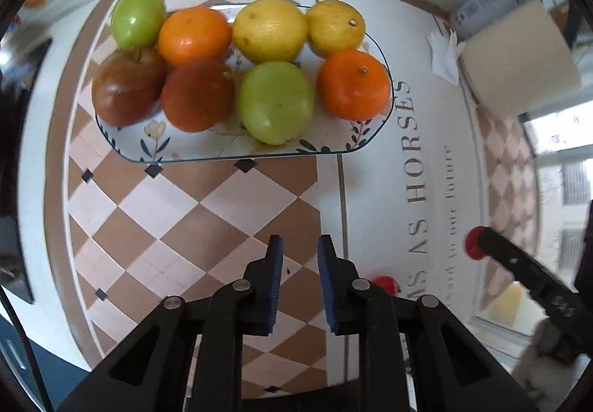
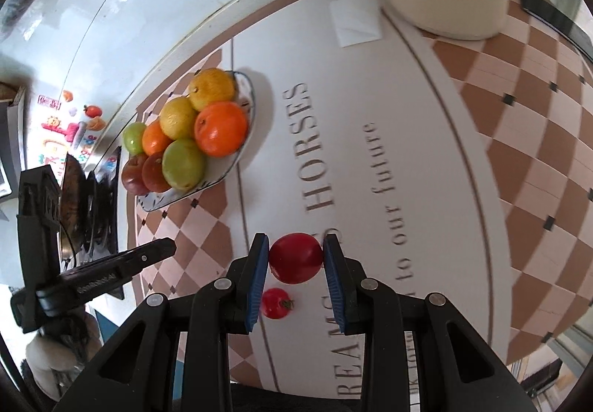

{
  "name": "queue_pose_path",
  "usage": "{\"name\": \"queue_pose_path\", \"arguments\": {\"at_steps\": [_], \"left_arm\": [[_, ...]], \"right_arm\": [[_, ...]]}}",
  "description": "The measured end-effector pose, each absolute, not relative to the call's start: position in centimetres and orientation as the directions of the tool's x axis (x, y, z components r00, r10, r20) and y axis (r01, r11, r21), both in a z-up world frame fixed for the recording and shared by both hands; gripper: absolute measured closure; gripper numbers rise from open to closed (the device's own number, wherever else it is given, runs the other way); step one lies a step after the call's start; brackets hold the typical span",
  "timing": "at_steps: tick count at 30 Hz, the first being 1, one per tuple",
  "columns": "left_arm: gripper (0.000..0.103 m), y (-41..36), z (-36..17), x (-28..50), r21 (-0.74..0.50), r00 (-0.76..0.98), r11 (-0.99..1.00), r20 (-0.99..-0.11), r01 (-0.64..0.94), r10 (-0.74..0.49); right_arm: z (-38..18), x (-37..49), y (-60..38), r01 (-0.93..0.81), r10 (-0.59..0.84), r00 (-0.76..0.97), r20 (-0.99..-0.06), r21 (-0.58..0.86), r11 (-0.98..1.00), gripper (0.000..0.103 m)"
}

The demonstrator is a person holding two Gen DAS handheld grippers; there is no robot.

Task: Organize fruits
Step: 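Grasp a red tomato with the left tool while the right tool grasps the other tomato, then lower both tomatoes onto the floral plate and open both tools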

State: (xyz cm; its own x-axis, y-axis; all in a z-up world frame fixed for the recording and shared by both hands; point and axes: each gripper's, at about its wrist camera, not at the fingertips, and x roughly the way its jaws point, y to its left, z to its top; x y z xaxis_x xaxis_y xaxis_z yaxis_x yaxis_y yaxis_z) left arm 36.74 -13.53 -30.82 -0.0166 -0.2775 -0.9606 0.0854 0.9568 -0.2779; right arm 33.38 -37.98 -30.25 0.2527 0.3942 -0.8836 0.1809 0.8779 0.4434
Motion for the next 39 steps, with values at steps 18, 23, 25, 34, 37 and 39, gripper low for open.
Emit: {"name": "queue_pose_path", "arguments": {"at_steps": [18, 23, 25, 34, 37, 39], "left_arm": [[0.065, -23.3, -35.7, 32.9, -0.284, -0.235, 0.902, -0.948, 0.326, -0.214], [0.074, -23.6, -35.4, 32.6, -0.258, -0.197, 0.894, -0.96, 0.366, -0.197], [0.075, -23.1, -35.0, 32.8, -0.267, -0.184, 0.897, -0.96, 0.353, -0.213], [0.075, -13.0, -29.7, 37.1, -0.363, -0.056, 0.931, -0.931, 0.042, -0.361], [0.074, -8.3, -29.0, 38.5, -0.385, -0.003, 0.918, -0.922, -0.091, -0.387], [0.074, -4.7, -29.2, 39.8, -0.393, 0.029, 0.901, -0.918, -0.186, -0.394]], "right_arm": [[-31.0, 31.4, -41.0, 0.26, 0.349, 0.242, -0.905, 0.408, 0.875, 0.07], [-31.3, 30.9, -41.4, 0.274, 0.352, 0.239, -0.905, 0.41, 0.87, 0.07], [-31.2, 31.0, -41.2, 0.268, 0.356, 0.241, -0.903, 0.414, 0.87, 0.07], [-30.8, 33.7, -36.2, 0.146, 0.442, 0.234, -0.866, 0.481, 0.864, 0.07], [-30.9, 35.3, -32.6, 0.077, 0.487, 0.232, -0.842, 0.515, 0.854, 0.07], [-31.0, 36.6, -29.7, 0.019, 0.511, 0.231, -0.828, 0.529, 0.849, 0.07]]}}
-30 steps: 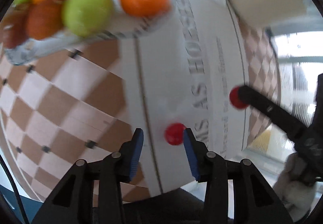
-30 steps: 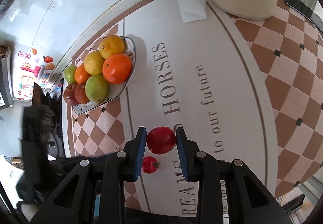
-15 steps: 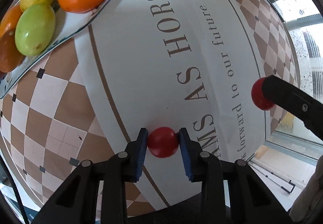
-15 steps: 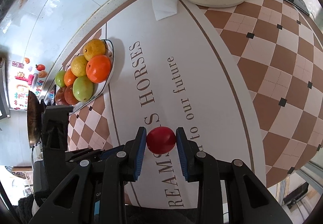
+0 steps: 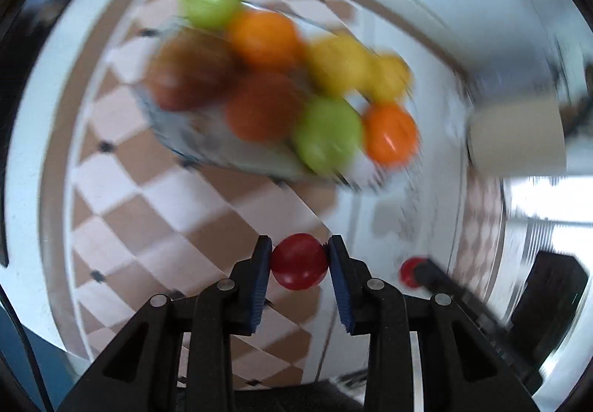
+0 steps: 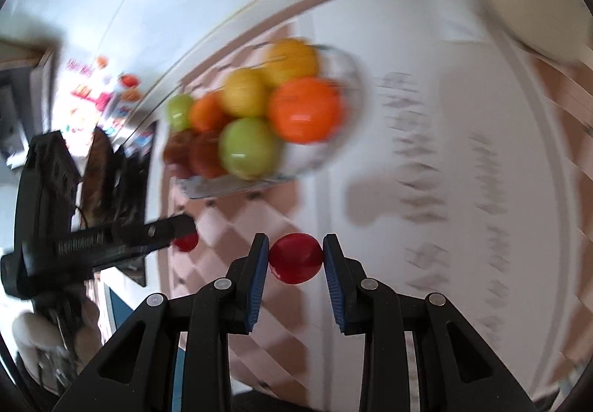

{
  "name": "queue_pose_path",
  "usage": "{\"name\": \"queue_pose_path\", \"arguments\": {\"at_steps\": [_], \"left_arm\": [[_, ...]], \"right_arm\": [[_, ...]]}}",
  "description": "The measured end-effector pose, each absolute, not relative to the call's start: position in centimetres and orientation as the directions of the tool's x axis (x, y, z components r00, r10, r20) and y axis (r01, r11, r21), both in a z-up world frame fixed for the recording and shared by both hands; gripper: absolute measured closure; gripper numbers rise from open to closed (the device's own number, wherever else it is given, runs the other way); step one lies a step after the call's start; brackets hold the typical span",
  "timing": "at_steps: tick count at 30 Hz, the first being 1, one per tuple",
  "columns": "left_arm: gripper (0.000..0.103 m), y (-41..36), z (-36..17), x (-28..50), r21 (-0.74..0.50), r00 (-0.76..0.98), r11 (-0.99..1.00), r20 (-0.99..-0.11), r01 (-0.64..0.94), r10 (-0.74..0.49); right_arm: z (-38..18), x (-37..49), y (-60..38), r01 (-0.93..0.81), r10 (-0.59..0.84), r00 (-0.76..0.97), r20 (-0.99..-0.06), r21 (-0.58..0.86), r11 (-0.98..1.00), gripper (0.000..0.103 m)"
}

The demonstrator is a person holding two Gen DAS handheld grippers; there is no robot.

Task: Organize fruits
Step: 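Lower both tomatoes onto the floral plate and open both tools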

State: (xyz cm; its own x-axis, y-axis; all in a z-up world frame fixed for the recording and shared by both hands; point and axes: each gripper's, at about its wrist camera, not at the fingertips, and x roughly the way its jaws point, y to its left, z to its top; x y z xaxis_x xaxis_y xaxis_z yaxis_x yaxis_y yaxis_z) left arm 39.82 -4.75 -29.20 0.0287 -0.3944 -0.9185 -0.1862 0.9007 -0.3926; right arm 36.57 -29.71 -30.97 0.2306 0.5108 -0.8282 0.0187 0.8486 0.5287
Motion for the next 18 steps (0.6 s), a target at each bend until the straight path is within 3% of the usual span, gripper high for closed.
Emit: {"name": "queue_pose_path", "arguments": {"at_steps": [8, 18], "left_arm": [[0.074, 1.2, -32.3, 42.0, -0.47, 0.075, 0.756, -0.866, -0.455, -0.494], [0.074, 3.4, -34.3, 43.1, -0.479, 0.081, 0.684, -0.846, -0.55, -0.527]], "right_arm": [[-32.5, 40.4, -19.9, -0.2, 0.518, 0.224, -0.826, 0.481, 0.854, 0.07], [-33.9, 42.3, -17.2, -0.233, 0.507, 0.209, -0.836, 0.46, 0.856, 0.07]]}}
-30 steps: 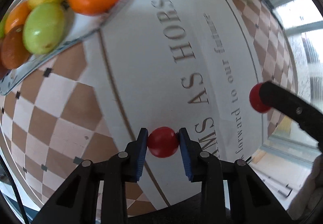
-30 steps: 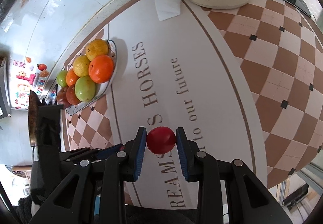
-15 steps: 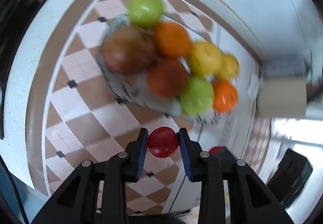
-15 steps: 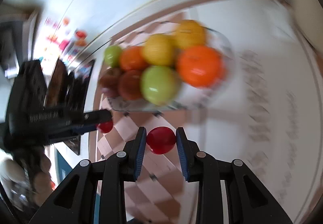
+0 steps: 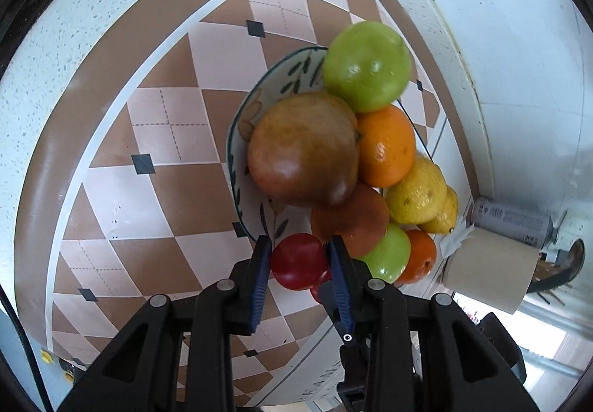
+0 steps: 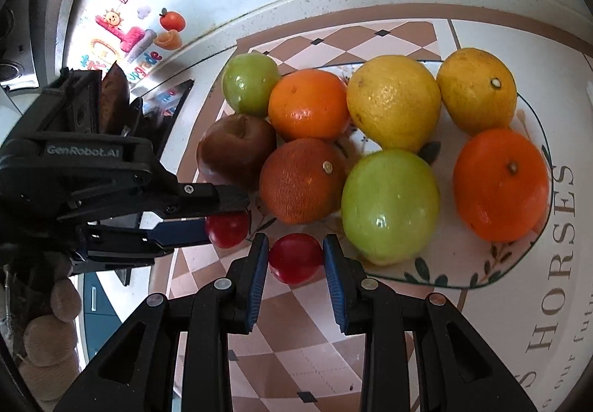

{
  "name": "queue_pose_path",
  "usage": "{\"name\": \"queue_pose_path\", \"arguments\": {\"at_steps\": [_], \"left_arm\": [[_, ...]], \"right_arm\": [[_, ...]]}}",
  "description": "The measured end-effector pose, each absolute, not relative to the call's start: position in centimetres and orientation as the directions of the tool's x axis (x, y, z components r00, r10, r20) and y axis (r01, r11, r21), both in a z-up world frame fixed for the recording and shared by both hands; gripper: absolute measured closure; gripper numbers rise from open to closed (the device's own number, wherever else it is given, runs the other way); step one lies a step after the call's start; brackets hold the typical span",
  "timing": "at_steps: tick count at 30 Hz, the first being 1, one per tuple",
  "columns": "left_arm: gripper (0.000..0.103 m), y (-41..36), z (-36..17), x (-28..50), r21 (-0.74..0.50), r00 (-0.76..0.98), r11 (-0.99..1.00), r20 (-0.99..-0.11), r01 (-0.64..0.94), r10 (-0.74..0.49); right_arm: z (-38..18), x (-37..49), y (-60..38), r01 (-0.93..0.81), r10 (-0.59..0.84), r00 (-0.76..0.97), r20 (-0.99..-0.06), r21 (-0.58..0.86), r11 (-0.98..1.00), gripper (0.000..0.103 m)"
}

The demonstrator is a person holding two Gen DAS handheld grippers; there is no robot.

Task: Organize fruits
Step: 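Lower both tomatoes onto the floral plate and open both tools, then lift both tools away from the plate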

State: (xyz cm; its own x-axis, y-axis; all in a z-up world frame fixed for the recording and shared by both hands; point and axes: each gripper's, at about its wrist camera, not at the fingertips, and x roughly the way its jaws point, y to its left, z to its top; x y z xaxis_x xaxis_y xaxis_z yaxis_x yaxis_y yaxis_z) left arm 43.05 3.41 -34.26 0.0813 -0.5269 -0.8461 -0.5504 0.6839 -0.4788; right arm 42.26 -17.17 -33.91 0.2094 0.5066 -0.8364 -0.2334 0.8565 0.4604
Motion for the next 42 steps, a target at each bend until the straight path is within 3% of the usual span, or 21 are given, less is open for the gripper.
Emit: {"name": "queue_pose_path", "arguments": {"at_steps": [4, 8, 13, 16, 18, 21, 25, 27, 29, 35, 42], "left_arm": [[0.073, 3.8, -34.9, 43.4, -0.49, 0.081, 0.655, -0.831, -0.575, -0.55], [0.07, 4.0, -34.8, 43.4, -0.485, 0.065, 0.661, -0.831, -0.572, -0.553], [0.07, 3.6, -34.3, 43.3, -0.474, 0.057, 0.682, -0.841, -0.557, -0.538], [0.07, 2.8, -32.8, 43.0, -0.427, 0.048, 0.759, -0.883, -0.492, -0.466], [0.07, 2.1, -31.6, 42.8, -0.356, 0.038, 0.834, -0.926, -0.422, -0.376], [0.069, 0.7, -29.8, 42.1, -0.227, 0.046, 0.925, -0.973, -0.304, -0.224], [0.039, -0.9, -28.4, 40.9, -0.094, 0.088, 0.974, -0.993, -0.204, -0.077], [0.031, -1.7, -27.9, 40.3, -0.044, 0.114, 0.983, -0.993, -0.177, -0.024], [0.016, -2.0, -27.7, 39.9, -0.017, 0.125, 0.987, -0.992, -0.16, 0.003], [0.005, -3.0, -25.9, 38.5, 0.032, 0.208, 0.99, -0.976, -0.134, 0.059], [0.005, -3.6, -21.6, 35.6, 0.055, 0.32, 0.992, -0.943, -0.109, 0.088]], "right_arm": [[-34.0, 42.8, -16.8, -0.225, 0.489, 0.209, -0.847, 0.445, 0.867, 0.063], [-33.4, 42.8, -16.6, -0.221, 0.482, 0.218, -0.848, 0.439, 0.871, 0.045], [-32.3, 42.2, -17.3, -0.204, 0.475, 0.22, -0.852, 0.436, 0.876, 0.043], [-31.0, 41.3, -18.7, -0.197, 0.451, 0.228, -0.863, 0.413, 0.889, 0.038], [-30.1, 40.7, -19.9, -0.182, 0.4, 0.245, -0.883, 0.363, 0.914, 0.022], [-28.9, 40.1, -21.8, -0.146, 0.311, 0.27, -0.911, 0.281, 0.949, 0.015], [-28.1, 39.9, -24.0, -0.107, 0.238, 0.279, -0.93, 0.216, 0.97, 0.008], [-27.8, 39.8, -24.7, -0.09, 0.199, 0.289, -0.936, 0.181, 0.979, 0.007], [-27.4, 39.7, -25.3, -0.079, 0.184, 0.298, -0.937, 0.168, 0.983, 0.007], [-25.2, 38.1, -26.0, -0.075, 0.157, 0.347, -0.925, 0.14, 0.987, 0.006], [-21.4, 34.7, -26.0, -0.046, 0.134, 0.42, -0.898, 0.127, 0.991, 0.006]]}}
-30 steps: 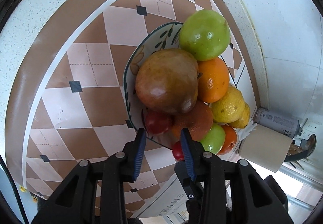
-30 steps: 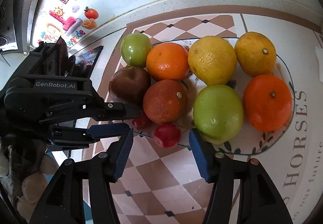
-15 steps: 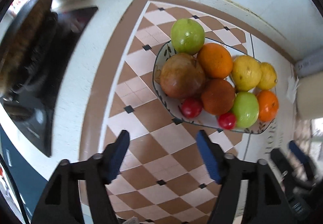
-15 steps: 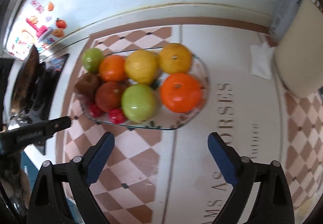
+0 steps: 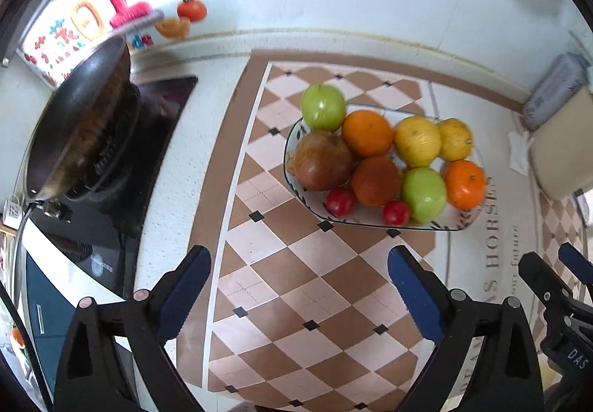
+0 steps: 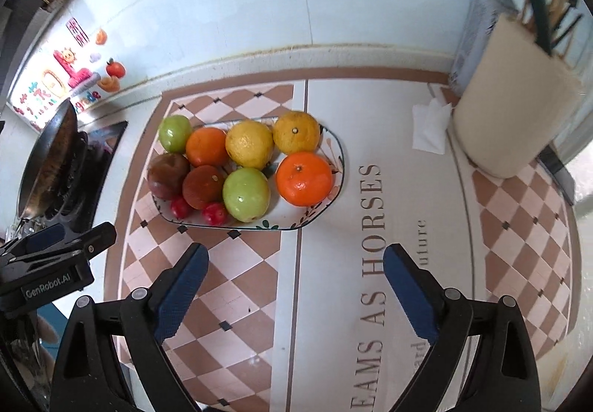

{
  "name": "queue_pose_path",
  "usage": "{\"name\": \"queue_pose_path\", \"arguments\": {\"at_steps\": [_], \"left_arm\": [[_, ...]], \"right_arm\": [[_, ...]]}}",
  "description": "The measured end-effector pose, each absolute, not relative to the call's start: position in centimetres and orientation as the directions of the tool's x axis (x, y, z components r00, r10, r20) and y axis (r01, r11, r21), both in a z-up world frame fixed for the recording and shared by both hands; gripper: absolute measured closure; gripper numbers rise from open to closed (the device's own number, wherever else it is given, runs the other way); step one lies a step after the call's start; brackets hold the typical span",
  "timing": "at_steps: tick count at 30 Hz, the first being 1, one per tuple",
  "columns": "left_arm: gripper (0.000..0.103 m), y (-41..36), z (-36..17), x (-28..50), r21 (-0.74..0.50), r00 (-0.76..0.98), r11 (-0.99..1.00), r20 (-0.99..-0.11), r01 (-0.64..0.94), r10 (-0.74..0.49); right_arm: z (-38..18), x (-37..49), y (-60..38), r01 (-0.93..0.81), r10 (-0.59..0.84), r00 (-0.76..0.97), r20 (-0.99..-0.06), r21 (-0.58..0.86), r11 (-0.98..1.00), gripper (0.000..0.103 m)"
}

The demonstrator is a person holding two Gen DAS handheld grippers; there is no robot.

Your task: Organize fruits

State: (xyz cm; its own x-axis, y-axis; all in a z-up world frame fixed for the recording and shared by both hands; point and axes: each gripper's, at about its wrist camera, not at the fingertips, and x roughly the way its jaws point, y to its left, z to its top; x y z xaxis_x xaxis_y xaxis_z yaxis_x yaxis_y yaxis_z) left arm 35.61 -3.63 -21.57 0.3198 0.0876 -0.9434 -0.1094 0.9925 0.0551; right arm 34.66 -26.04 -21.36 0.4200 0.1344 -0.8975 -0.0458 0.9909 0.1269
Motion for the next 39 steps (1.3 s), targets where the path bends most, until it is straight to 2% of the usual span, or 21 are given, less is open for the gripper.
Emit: {"name": "queue_pose_path", "arguments": {"at_steps": [22, 31, 39], "left_arm": [[0.005, -2.9, -7.3, 16.6, 0.017, 0.599, 0.999, -0.801, 0.032, -0.006], [0.005, -2.5, -4.4, 10.6, -0.005, 0.639, 1.0, -0.769, 0.028, -0.021], [0.005, -2.7, -2.9, 7.7, -0.006, 0.656, 1.0, -0.754, 0.003, -0.007]], "right_arm": [[-6.0, 11.5, -23.7, 0.001, 0.081, 0.653, -0.753, 0.108, 0.994, 0.005], [-2.5, 4.5, -23.4, -0.022, 0.073, 0.686, -0.724, 0.08, 0.997, 0.002], [-0.6, 2.1, -24.3, -0.058, 0.112, 0.692, -0.713, 0.099, 0.993, 0.002]]}}
